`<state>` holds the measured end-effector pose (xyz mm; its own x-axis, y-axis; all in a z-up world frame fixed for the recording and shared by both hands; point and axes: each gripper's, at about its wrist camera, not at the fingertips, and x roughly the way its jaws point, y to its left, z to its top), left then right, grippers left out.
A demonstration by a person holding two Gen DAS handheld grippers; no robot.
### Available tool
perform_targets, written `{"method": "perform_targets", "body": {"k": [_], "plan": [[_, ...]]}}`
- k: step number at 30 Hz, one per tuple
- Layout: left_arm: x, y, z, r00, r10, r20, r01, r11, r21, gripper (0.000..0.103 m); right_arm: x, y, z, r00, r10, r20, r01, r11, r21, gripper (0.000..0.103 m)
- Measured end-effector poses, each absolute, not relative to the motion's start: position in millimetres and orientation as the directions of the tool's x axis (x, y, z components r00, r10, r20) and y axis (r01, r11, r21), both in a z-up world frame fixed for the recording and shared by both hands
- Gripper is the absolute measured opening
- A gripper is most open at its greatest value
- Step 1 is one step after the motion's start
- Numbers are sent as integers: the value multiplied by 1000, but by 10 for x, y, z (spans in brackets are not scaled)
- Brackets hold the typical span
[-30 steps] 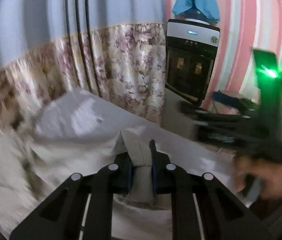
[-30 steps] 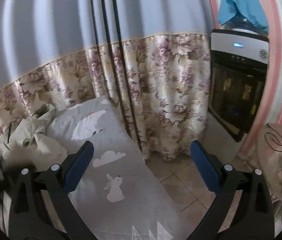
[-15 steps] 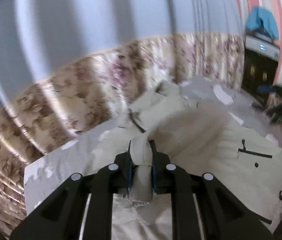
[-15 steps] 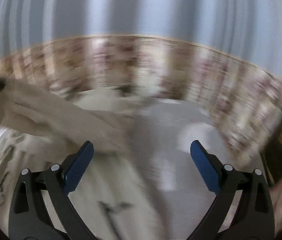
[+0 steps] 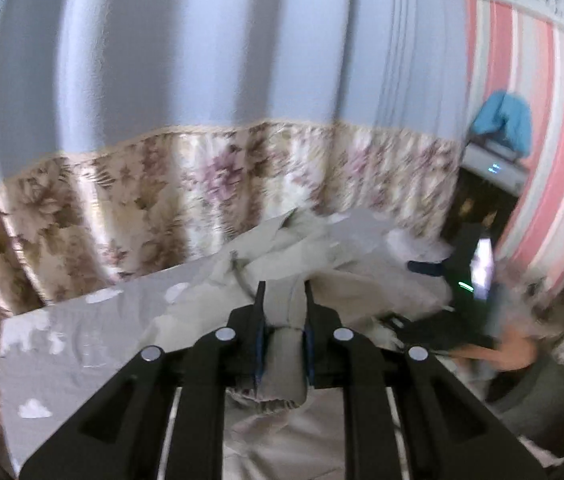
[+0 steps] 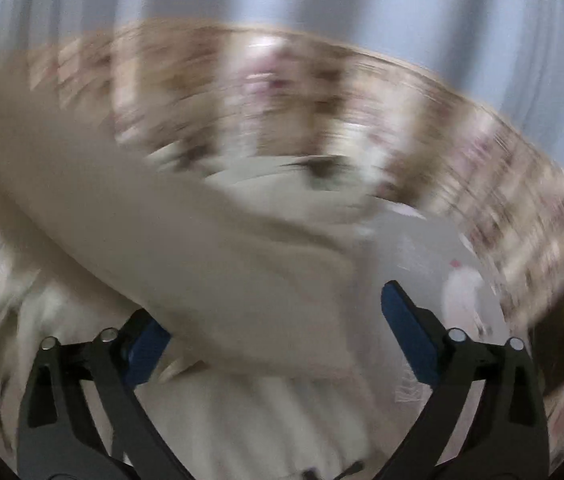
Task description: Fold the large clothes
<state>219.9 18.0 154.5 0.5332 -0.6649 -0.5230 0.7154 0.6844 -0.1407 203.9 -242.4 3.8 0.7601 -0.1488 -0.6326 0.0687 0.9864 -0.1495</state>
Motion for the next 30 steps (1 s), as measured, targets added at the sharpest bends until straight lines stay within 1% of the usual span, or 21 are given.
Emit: {"method": "perform_targets", "body": {"k": [2, 4, 5, 7, 8, 9, 10, 13, 14, 15, 17, 18, 19, 20, 21, 22, 23, 25, 27, 29, 30], "plan": [[2188, 40, 1678, 501, -702, -506, 747, 646, -157, 17, 2198, -2598, 15, 760, -212, -615, 159, 977, -141, 98], [2193, -169, 1781, 515, -690, -508, 757, 645, -109, 17, 2277, -2717, 57, 763, -281, -582, 236, 960, -153, 98], [2212, -283, 1825, 529, -678, -510, 755, 650, -82, 17, 2267, -2798, 122, 772, -313, -553, 287, 948, -136, 98], [2249, -374, 1851, 545, -665, -511, 747, 661, -63, 17, 2187, -2925, 164, 789, -279, -547, 291, 954, -68, 98], [2267, -364, 1784, 570, -639, -517, 735, 678, -27, 18, 2176, -2977, 133, 791, -230, -567, 261, 965, -28, 98], [2293, -330, 1700, 585, -616, -527, 723, 691, -6, 19, 2201, -2976, 27, 775, -185, -604, 219, 976, -19, 98], [2352, -269, 1561, 600, -582, -549, 703, 711, 14, 20, 2218, -2948, -52, 760, -166, -628, 190, 981, -30, 98], [2668, 67, 806, 626, -401, -669, 586, 807, 64, 20, 2187, -2826, -441, 685, -132, -717, 78, 991, -109, 98], [2767, 211, 469, 598, -348, -722, 553, 831, 57, 21, 2139, -2836, -569, 661, -133, -739, 56, 990, -129, 98], [2827, 349, 140, 540, -339, -770, 536, 844, 4, 22, 2049, -2838, -652, 645, -122, -755, 37, 991, -129, 98], [2804, 462, -238, 479, -339, -810, 522, 852, -48, 35, 1912, -2910, -764, 613, -108, -783, 12, 992, -128, 97], [2739, 501, -375, 487, -337, -806, 509, 859, -52, 38, 1831, -2940, -754, 617, -106, -780, 10, 992, -127, 97], [2690, 539, -406, 507, -344, -790, 486, 872, -67, 45, 1760, -2986, -724, 624, -104, -775, 12, 992, -124, 97], [2655, 566, -389, 513, -357, -781, 466, 879, -96, 60, 1676, -3050, -634, 643, -104, -759, 21, 993, -119, 98], [2634, 597, -364, 512, -376, -773, 447, 884, -134, 67, 1606, -3089, -545, 661, -99, -744, 28, 994, -107, 98], [2629, 616, -330, 516, -373, -771, 432, 890, -142, 79, 1559, -3115, -427, 682, -83, -726, 29, 996, -86, 98], [2614, 627, -260, 540, -332, -773, 397, 911, -113, 84, 1534, -3108, -310, 702, -64, -710, 25, 998, -65, 99], [2610, 617, -101, 588, -249, -769, 352, 935, -33, 84, 1577, -3070, -120, 739, -30, -673, 11, 999, -32, 100], [2586, 613, 174, 648, -160, -745, 285, 958, 42, 85, 1721, -2955, 29, 763, -13, -646, -6, 1000, -27, 100], [2571, 637, 399, 697, -131, -705, 229, 972, 45, 93, 1901, -2776, 101, 783, 31, -621, -48, 999, -10, 100], [2556, 647, 499, 717, -125, -686, 200, 979, 31, 94, 1984, -2708, 94, 785, 54, -617, -69, 998, 0, 100]]}}
